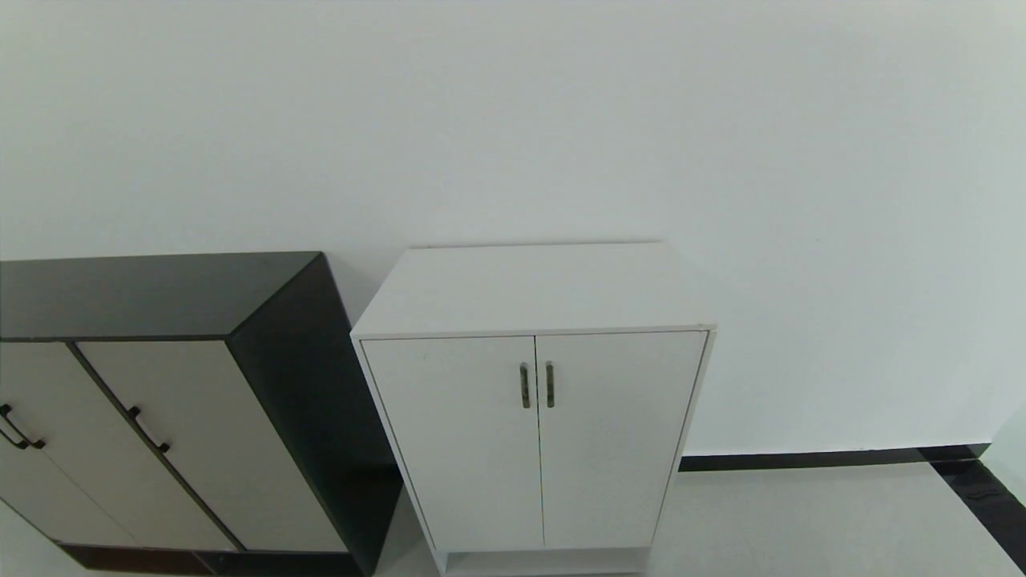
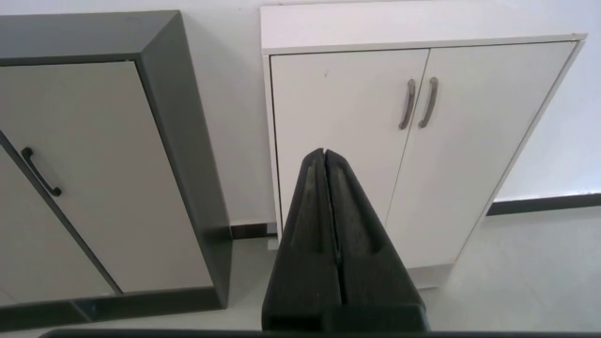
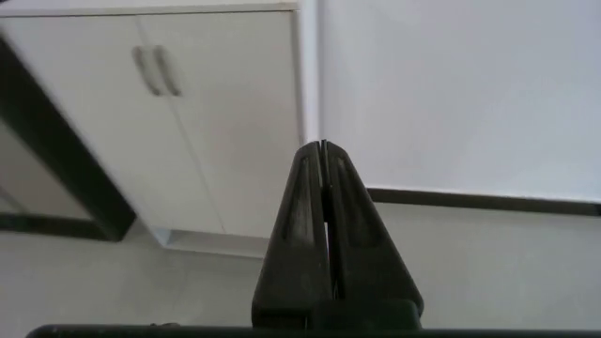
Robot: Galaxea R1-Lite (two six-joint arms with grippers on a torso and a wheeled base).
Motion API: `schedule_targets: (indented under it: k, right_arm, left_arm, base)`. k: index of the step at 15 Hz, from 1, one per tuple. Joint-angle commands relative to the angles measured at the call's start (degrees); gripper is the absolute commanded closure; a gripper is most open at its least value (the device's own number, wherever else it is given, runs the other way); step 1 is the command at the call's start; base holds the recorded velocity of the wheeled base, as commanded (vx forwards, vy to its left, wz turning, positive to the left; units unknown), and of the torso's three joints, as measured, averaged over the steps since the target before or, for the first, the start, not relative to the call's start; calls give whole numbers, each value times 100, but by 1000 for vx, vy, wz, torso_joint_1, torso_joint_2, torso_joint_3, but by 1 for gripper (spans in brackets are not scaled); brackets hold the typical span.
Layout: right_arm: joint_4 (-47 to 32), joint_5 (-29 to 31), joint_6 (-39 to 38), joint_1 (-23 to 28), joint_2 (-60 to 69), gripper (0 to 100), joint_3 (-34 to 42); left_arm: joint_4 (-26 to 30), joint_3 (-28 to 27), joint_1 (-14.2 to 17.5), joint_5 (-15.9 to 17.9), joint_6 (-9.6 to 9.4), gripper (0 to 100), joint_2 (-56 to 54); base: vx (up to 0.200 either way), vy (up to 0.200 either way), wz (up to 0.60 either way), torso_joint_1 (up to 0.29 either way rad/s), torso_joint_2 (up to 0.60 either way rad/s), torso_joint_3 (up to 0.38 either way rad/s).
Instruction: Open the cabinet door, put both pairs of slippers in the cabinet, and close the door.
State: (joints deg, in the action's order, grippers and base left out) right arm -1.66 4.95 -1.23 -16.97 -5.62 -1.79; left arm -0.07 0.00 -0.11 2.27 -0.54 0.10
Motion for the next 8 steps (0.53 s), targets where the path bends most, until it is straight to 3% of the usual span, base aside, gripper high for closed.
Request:
schedule_targets:
  k: [1, 4, 8]
  right_arm:
    - [-1, 59, 35, -351, -106, 100, -5]
    - [8, 762, 712, 361, -414, 100, -58]
    - [69, 1272, 501, 748, -9, 100, -49]
  left_arm:
    - [-1, 0, 2, 2, 1, 100, -1]
    - [-1, 0, 2, 2, 1, 100, -1]
    - [-1, 0, 2, 2, 1, 100, -1]
  base:
    - [0, 0, 0, 0, 0, 0]
    - [0, 0, 0, 0, 0, 0]
    - [0, 0, 0, 0, 0, 0]
